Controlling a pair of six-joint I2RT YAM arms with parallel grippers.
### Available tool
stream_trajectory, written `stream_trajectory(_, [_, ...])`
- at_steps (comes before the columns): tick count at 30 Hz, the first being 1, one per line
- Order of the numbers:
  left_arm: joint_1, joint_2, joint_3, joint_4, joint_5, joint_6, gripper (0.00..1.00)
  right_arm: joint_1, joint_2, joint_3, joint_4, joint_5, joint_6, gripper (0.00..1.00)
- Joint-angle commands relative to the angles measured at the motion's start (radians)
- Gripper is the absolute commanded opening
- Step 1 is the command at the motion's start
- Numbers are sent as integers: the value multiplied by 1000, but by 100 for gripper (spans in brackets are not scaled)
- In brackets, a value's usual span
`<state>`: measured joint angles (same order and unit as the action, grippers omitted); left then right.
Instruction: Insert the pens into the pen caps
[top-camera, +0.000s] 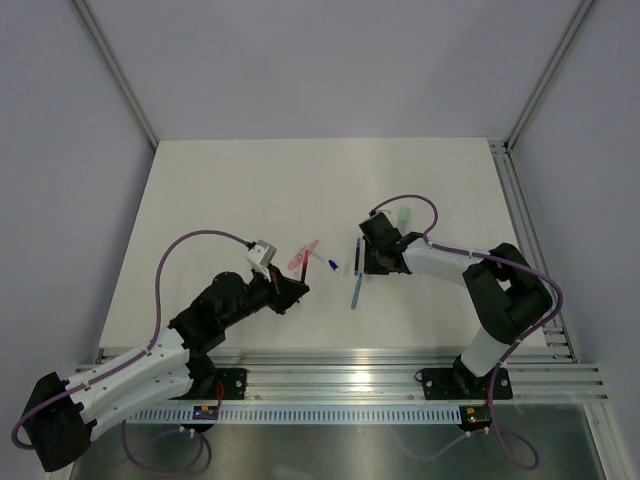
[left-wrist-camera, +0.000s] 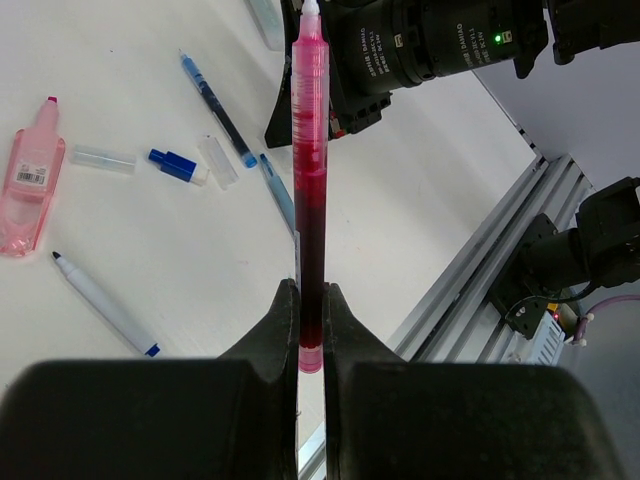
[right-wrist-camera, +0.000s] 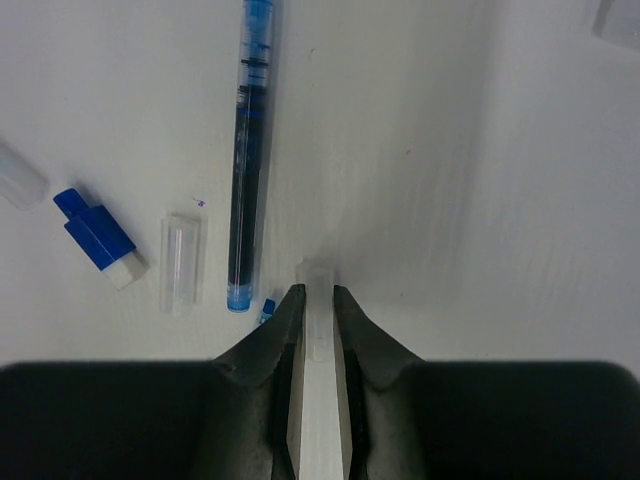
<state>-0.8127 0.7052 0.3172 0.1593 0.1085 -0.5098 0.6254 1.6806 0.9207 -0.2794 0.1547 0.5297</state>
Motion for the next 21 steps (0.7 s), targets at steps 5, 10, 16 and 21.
stream_trajectory(5, [-2, 5, 6, 71, 5, 30, 0, -10, 18, -91, 80, -20, 52, 26])
stream_trajectory(10, [-2, 25, 10, 79, 8, 31, 0, -10, 8, -124, 115, -9, 67, 26])
stream_trajectory(16, [-2, 31, 13, 85, 10, 31, 0, -10, -12, -146, 135, 5, 73, 16])
stream_trajectory(21, [-2, 36, 11, 88, 11, 31, 0, -10, -38, -161, 146, 23, 76, 10])
